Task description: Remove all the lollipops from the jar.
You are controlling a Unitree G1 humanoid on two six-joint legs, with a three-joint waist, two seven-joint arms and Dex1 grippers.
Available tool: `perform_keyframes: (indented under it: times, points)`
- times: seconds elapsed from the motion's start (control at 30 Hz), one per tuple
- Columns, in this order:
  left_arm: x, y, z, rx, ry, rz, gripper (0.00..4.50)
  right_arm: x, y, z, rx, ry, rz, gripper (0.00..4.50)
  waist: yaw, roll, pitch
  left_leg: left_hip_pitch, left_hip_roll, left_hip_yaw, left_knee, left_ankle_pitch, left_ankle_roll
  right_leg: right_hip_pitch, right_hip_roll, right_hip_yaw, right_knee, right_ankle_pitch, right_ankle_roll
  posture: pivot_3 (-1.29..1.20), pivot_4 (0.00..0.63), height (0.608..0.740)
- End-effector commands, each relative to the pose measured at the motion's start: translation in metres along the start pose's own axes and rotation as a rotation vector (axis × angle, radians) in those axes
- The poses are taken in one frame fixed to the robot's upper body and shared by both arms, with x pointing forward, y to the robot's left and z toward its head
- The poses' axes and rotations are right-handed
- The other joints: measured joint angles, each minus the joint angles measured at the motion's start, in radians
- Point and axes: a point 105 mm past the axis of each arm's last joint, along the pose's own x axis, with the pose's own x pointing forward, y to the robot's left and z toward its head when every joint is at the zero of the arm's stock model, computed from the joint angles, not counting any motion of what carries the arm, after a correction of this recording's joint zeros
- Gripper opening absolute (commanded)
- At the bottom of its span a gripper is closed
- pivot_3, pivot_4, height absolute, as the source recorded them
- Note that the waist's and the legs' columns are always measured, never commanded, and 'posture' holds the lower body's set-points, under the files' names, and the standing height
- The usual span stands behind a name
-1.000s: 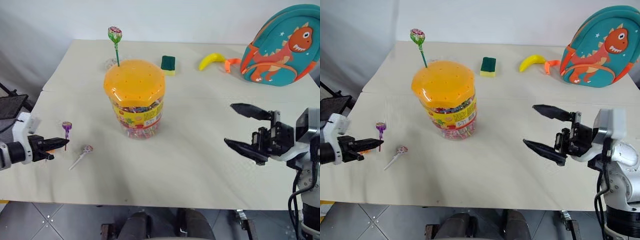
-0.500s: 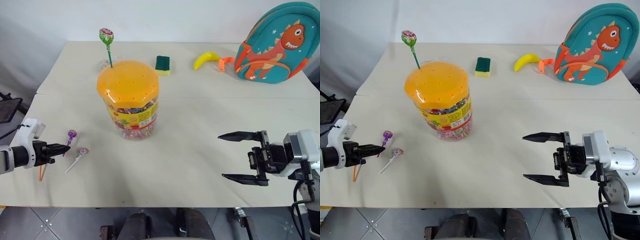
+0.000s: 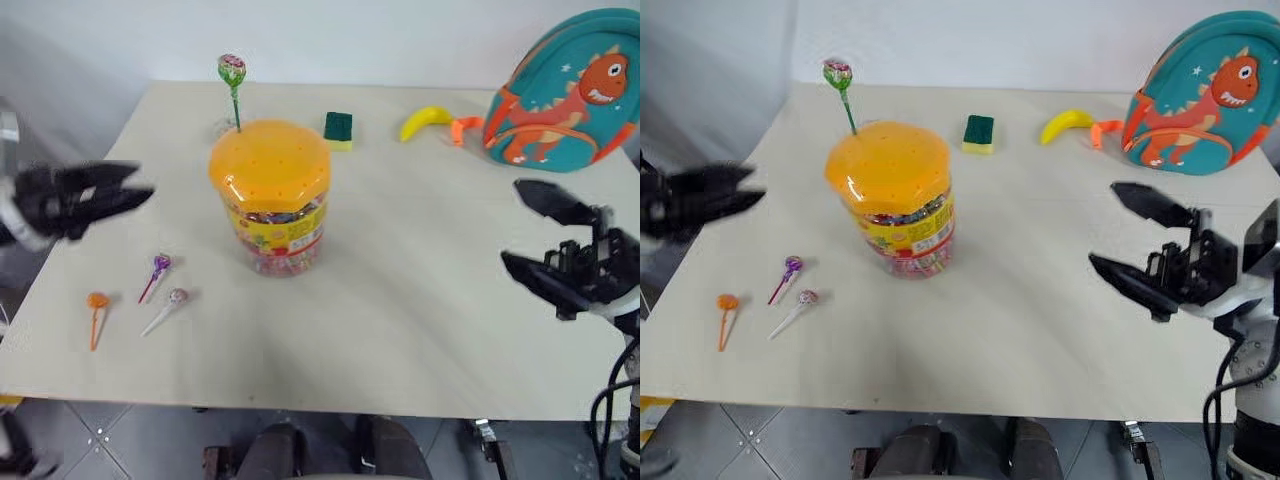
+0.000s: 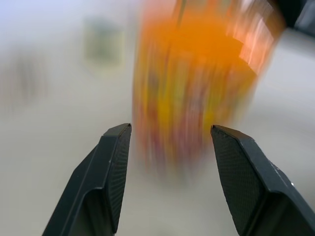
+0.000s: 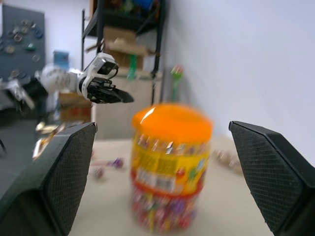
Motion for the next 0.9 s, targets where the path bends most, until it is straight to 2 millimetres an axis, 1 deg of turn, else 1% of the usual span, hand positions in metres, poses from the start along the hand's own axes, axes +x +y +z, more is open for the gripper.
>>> perform_keyframes:
  times: [0.03, 0.1, 0.17, 0.27, 0.37, 0.4, 0.43, 0.63, 0.67, 0.77, 0.83, 0.9]
  points:
    - [0.032, -0.001, 0.009, 0.058, -0.065, -0.067, 2.74, 0.0, -0.001, 0.008, -0.045, -0.023, -0.019, 4.5, -0.001, -0.001, 0.0, 0.0, -0.001, 0.002, 0.0, 0.0, 0.001, 0.0, 0.002, 0.0, 0.001, 0.0, 0.0, 0.0, 0.15, 0.74]
    - [0.047, 0.001, 0.006, 0.051, -0.064, -0.096, 2.74, 0.0, 0.001, 0.007, -0.049, -0.009, -0.009, 4.5, -0.003, -0.001, 0.0, 0.0, -0.001, 0.006, -0.001, 0.0, 0.001, -0.002, 0.003, -0.001, 0.001, 0.0, 0.001, 0.0, 0.15, 0.74]
    - [0.061, 0.006, -0.004, 0.03, -0.033, -0.114, 2.74, 0.0, 0.002, 0.007, -0.057, 0.008, 0.002, 4.5, -0.013, -0.001, 0.0, 0.001, -0.001, 0.009, -0.001, 0.0, 0.002, -0.003, 0.004, -0.002, 0.001, 0.0, 0.001, 0.0, 0.15, 0.74]
    - [0.07, 0.016, -0.011, 0.003, -0.01, -0.098, 2.74, 0.002, 0.002, 0.008, -0.066, 0.014, 0.006, 4.5, -0.021, -0.001, 0.0, 0.0, -0.001, 0.01, -0.001, 0.0, 0.003, -0.003, 0.004, -0.003, 0.001, 0.001, 0.001, 0.0, 0.15, 0.74]
    - [0.078, 0.022, -0.007, -0.033, -0.062, -0.095, 2.74, 0.004, 0.004, 0.009, -0.072, 0.013, 0.0, 4.5, -0.019, -0.001, 0.0, 0.001, 0.0, 0.01, -0.001, 0.0, 0.003, -0.003, 0.005, -0.002, 0.001, 0.001, 0.001, 0.0, 0.15, 0.74]
    - [0.08, 0.022, -0.004, -0.041, -0.083, -0.106, 2.34, 0.004, 0.005, 0.008, -0.073, 0.014, -0.003, 4.5, -0.019, -0.001, 0.0, 0.001, 0.0, 0.01, -0.001, 0.001, 0.003, -0.003, 0.004, -0.002, 0.001, 0.001, 0.001, 0.0, 0.15, 0.74]
    - [0.081, 0.022, -0.002, -0.043, -0.098, -0.113, 2.14, 0.005, 0.005, 0.008, -0.073, 0.014, -0.006, 4.5, -0.019, -0.001, 0.0, 0.001, 0.0, 0.01, -0.001, 0.001, 0.003, -0.003, 0.004, -0.002, 0.001, 0.001, 0.002, 0.0, 0.15, 0.74]
    - [0.084, 0.023, 0.006, -0.052, -0.156, -0.127, 0.21, 0.005, 0.006, 0.006, -0.071, 0.015, -0.016, 4.5, -0.016, -0.002, 0.0, 0.0, -0.001, 0.009, 0.0, 0.001, 0.004, -0.003, 0.003, -0.003, 0.001, 0.001, 0.002, 0.0, 0.15, 0.74]
    - [0.084, 0.022, 0.009, -0.06, -0.173, -0.131, 0.01, 0.006, 0.006, 0.005, -0.07, 0.016, -0.016, 4.5, -0.017, -0.002, 0.0, 0.0, -0.001, 0.009, 0.0, 0.001, 0.004, -0.003, 0.003, -0.003, 0.001, 0.001, 0.002, 0.0, 0.15, 0.74]
    - [0.081, 0.021, 0.02, -0.064, -0.224, -0.137, 0.01, 0.006, 0.006, 0.004, -0.067, 0.017, -0.015, 4.5, -0.018, -0.002, 0.0, 0.0, -0.001, 0.009, 0.0, 0.001, 0.004, -0.003, 0.004, -0.003, 0.001, 0.001, 0.002, 0.0, 0.15, 0.74]
    - [0.075, 0.021, 0.029, -0.062, -0.253, -0.134, 0.01, 0.007, 0.006, 0.003, -0.062, 0.015, -0.01, 4.5, -0.018, -0.002, 0.0, 0.0, -0.001, 0.009, 0.0, 0.001, 0.004, -0.003, 0.004, -0.003, 0.001, 0.001, 0.002, 0.0, 0.15, 0.74]
    - [0.064, 0.023, 0.038, -0.064, -0.279, -0.114, 0.01, 0.008, 0.006, 0.002, -0.055, 0.013, 0.0, 4.5, -0.019, -0.002, 0.0, 0.0, -0.001, 0.009, 0.0, 0.001, 0.004, -0.003, 0.004, -0.003, 0.001, 0.001, 0.002, 0.0, 0.15, 0.74]
